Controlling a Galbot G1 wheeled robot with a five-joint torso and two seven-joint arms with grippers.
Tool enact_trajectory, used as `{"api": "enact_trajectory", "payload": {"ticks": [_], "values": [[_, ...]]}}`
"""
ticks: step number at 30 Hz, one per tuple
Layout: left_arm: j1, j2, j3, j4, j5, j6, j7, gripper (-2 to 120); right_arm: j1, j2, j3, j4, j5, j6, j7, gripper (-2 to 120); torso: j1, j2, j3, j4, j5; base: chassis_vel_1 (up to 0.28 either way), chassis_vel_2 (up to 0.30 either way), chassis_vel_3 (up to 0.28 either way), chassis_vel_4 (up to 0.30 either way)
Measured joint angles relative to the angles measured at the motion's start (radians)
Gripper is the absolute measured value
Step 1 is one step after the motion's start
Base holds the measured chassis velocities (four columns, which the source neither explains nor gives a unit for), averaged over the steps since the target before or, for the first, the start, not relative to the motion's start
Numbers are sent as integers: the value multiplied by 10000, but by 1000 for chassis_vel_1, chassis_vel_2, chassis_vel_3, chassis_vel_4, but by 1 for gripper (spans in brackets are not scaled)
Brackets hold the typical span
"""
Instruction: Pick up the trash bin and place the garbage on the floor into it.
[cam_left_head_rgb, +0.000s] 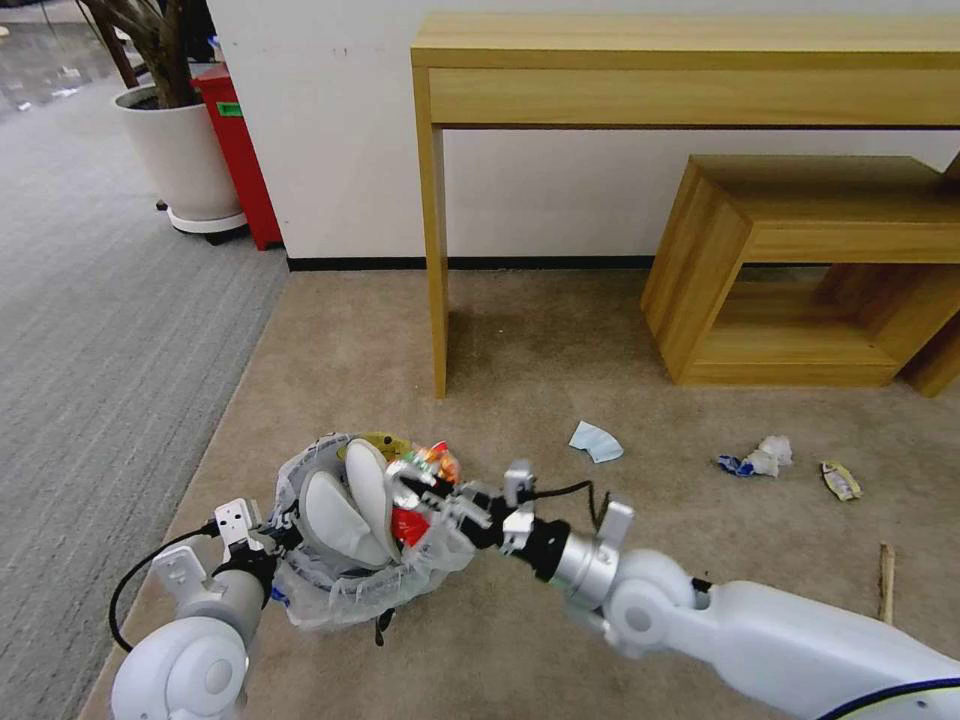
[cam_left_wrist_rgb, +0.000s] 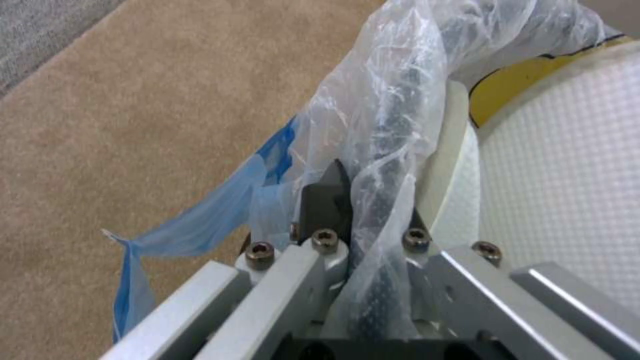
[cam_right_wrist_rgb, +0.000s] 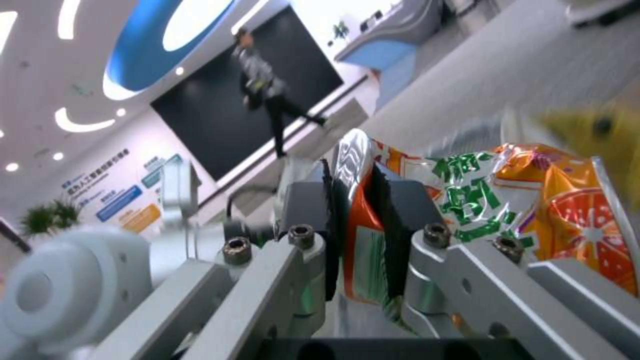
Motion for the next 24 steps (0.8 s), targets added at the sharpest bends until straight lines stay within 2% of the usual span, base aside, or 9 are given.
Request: {"api": "enact_trajectory", "payload": {"ticks": [10, 13, 15, 16, 18, 19, 22, 23, 24], "values": [[6, 14, -10, -126, -82, 20, -22, 1, 342, 790, -1041, -482, -8, -169, 910, 11, 0, 1, 0, 0, 1, 0, 0, 0, 0], [1, -54, 63, -112, -57, 20, -19, 1, 428, 984, -1202, -669, -26, -281, 1212, 15, 0, 2, 0, 0, 1, 0, 0, 0, 0], [-7, -78, 104, -70, -34, 21, -14, 1, 435, 1154, -1282, -795, -90, -338, 1528, 27, 0, 1, 0, 0, 1, 0, 0, 0, 0], [-7, -78, 104, -70, -34, 21, -14, 1, 435, 1154, -1282, -795, -90, -338, 1528, 27, 0, 1, 0, 0, 1, 0, 0, 0, 0], [-18, -105, 151, -30, -6, 20, -8, 1, 449, 1316, -1330, -903, -139, -353, 1840, 37, 0, 1, 0, -1, 1, 0, 0, 0, 0], [-18, -105, 151, -30, -6, 20, -8, 1, 449, 1316, -1330, -903, -139, -353, 1840, 37, 0, 1, 0, -1, 1, 0, 0, 0, 0], [-20, -173, 234, 35, 48, 19, 29, 1, 536, 1582, -1428, -1035, -195, -358, 2342, 52, 0, 2, 0, 0, 1, 0, 0, 0, 0], [-20, -173, 234, 35, 48, 19, 29, 1, 536, 1582, -1428, -1035, -195, -358, 2342, 52, 0, 2, 0, 0, 1, 0, 0, 0, 0], [-24, -184, 241, 41, 51, 19, 33, 1, 574, 1672, -1482, -1118, -226, -354, 2473, 58, 0, 1, 0, 0, 0, 0, 0, 0, 0]]}}
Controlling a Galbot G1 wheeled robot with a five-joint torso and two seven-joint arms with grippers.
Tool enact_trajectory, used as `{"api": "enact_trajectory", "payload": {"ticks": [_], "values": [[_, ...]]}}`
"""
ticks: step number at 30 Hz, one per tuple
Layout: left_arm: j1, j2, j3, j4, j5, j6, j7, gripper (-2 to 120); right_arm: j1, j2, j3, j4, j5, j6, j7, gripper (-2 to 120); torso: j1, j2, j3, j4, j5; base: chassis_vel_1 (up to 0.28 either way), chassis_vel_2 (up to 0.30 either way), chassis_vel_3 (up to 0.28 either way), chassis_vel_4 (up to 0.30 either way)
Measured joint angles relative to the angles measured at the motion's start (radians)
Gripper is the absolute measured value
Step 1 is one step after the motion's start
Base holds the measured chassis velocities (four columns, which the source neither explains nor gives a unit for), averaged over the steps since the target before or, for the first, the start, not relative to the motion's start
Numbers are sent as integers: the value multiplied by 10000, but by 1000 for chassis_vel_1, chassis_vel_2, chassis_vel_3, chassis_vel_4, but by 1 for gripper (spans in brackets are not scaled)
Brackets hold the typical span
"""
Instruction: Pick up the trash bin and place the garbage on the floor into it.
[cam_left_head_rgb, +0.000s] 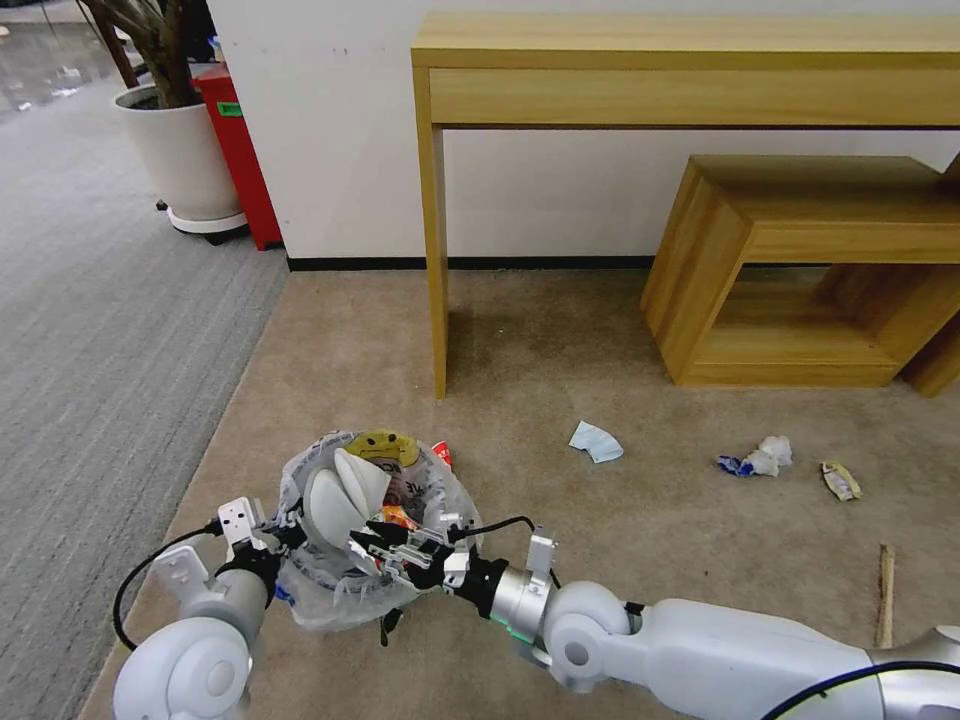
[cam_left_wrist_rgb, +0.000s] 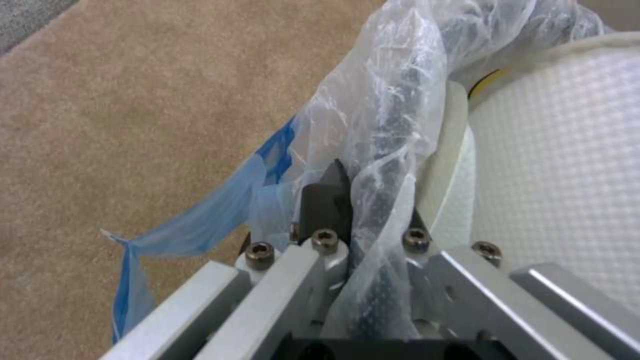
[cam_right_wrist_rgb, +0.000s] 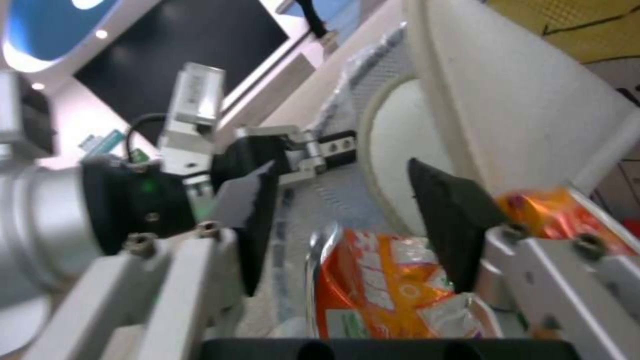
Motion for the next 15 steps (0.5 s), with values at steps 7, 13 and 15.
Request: {"api": "enact_trajectory", "payload": {"ticks": [7, 13, 15], "values": [[2, 44, -20, 16, -13, -11, 14, 1, 18, 215, -58, -311, -304, 31, 272, 83, 0, 0, 0, 0, 1, 0, 0, 0, 0], [-16, 93, -16, 210, -8, -28, 29, 1, -162, 172, 398, -57, -369, 108, 354, 99, 0, 0, 0, -1, 1, 0, 0, 0, 0], [-46, 140, -18, 323, 8, -29, 25, 1, -286, 33, 728, 198, -415, 119, 354, 100, 0, 0, 0, 0, 0, 0, 0, 0, 0]]}}
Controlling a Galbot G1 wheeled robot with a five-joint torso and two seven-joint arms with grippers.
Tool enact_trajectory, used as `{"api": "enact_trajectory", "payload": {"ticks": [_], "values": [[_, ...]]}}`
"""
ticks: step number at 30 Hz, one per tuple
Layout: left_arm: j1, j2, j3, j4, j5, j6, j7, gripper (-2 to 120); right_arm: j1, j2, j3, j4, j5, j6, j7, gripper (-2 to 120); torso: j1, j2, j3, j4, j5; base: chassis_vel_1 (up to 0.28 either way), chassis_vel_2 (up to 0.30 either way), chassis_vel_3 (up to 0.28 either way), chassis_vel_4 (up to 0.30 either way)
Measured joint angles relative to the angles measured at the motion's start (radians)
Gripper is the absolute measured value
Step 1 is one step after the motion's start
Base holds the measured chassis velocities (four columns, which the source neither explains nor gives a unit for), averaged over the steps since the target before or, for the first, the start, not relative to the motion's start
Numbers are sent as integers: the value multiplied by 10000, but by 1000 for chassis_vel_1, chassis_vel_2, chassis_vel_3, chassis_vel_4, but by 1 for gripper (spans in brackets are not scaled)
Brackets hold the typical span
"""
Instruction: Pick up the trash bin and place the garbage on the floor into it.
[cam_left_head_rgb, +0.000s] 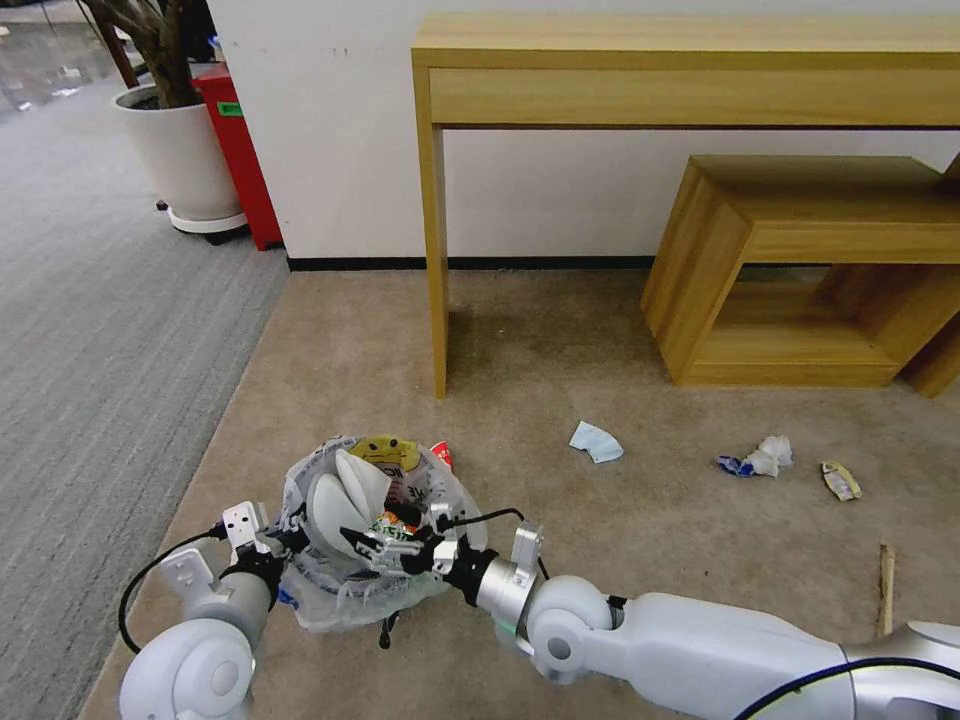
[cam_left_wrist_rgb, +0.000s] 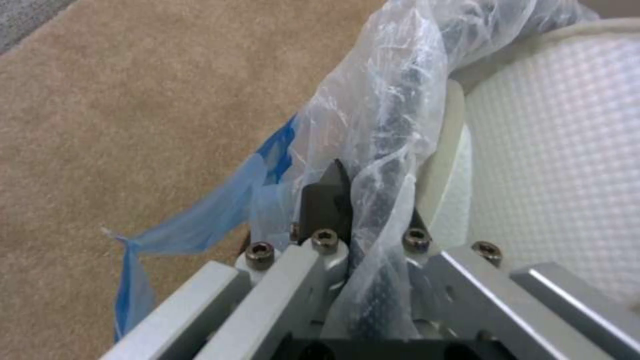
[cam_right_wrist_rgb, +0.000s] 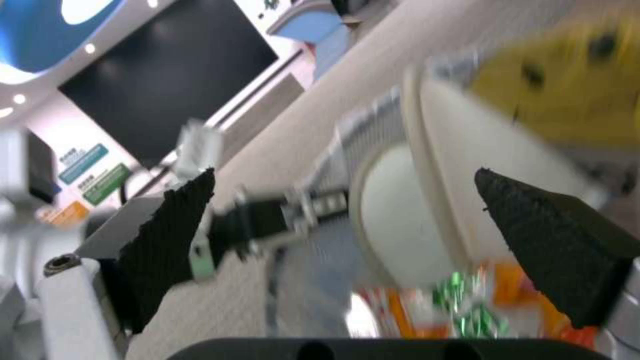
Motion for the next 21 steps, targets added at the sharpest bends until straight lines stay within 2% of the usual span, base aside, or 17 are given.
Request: {"api": "enact_trajectory", "payload": {"ticks": [5, 16, 21], "values": [[-22, 4, 53, 51, 16, -1, -8, 1, -302, -216, 568, 341, -63, 5, 68, 100, 0, 0, 0, -1, 1, 0, 0, 0, 0], [104, 27, 50, -120, 22, 22, -11, 1, -551, -257, 910, 336, -302, -3, 244, 100, 0, 0, 0, 0, 2, 0, 0, 0, 0], [79, 154, -33, -109, -39, 69, -17, 1, -963, -440, 2079, 608, -316, -34, 312, 100, 0, 0, 0, 0, 2, 0, 0, 0, 0]]}}
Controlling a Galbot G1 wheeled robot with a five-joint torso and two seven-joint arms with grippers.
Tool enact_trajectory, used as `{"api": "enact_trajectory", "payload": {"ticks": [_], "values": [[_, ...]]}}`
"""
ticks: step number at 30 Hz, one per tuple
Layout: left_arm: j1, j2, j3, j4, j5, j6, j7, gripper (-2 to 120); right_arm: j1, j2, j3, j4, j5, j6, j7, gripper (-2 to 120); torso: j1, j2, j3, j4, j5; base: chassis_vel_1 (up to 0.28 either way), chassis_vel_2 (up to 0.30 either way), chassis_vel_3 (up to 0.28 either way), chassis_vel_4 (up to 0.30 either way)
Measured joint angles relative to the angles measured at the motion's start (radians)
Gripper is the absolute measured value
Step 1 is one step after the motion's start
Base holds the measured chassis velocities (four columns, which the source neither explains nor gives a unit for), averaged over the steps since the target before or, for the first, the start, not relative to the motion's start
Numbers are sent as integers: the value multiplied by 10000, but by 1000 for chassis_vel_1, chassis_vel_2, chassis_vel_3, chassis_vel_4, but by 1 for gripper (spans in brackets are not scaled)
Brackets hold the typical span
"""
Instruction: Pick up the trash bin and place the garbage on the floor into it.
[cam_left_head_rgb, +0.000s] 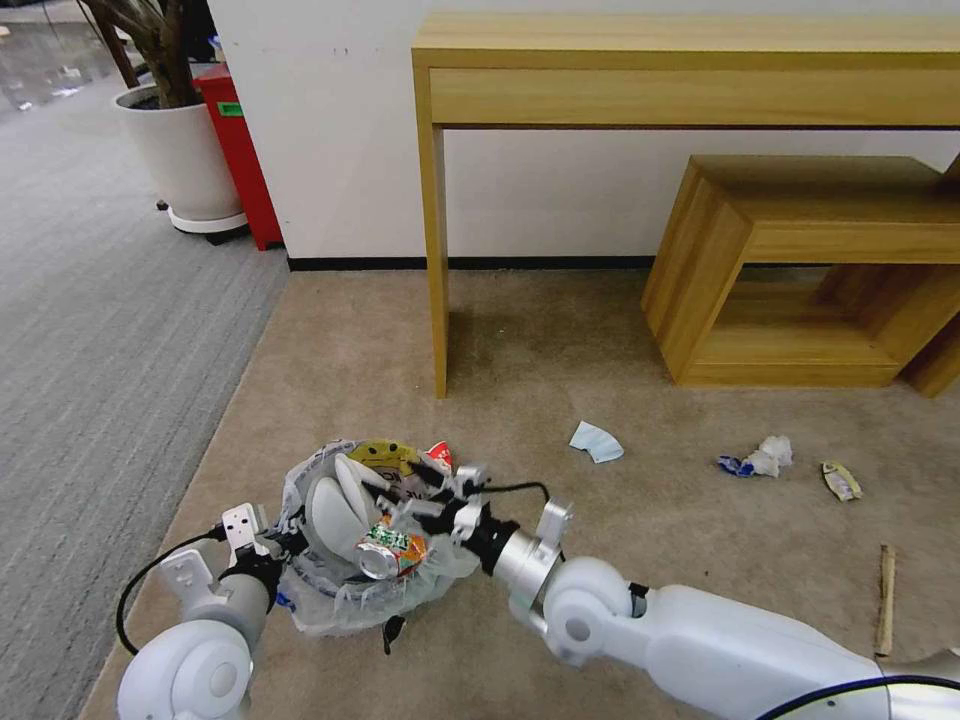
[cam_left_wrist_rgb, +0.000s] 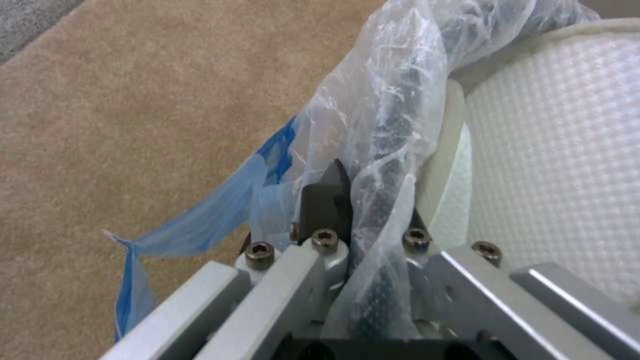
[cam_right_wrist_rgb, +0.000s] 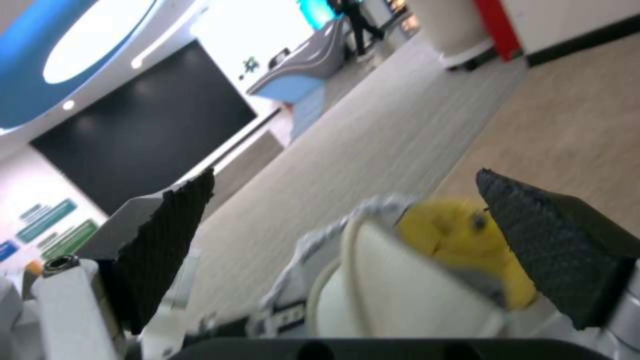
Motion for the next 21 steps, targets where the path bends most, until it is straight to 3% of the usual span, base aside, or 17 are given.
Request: {"api": "enact_trajectory", "payload": {"ticks": [9, 21], "values": [[6, 201, -129, 157, -61, 224, -126, 1, -623, -381, 1567, 260, -127, -75, 8, 100, 0, 0, 0, -1, -1, 0, 0, 0, 0], [596, 391, -900, 1, -123, 389, -391, 1, -1736, -530, 3898, 222, -619, -111, 522, 100, -1, 0, 0, 1, 0, 0, 0, 0, 0]]}}
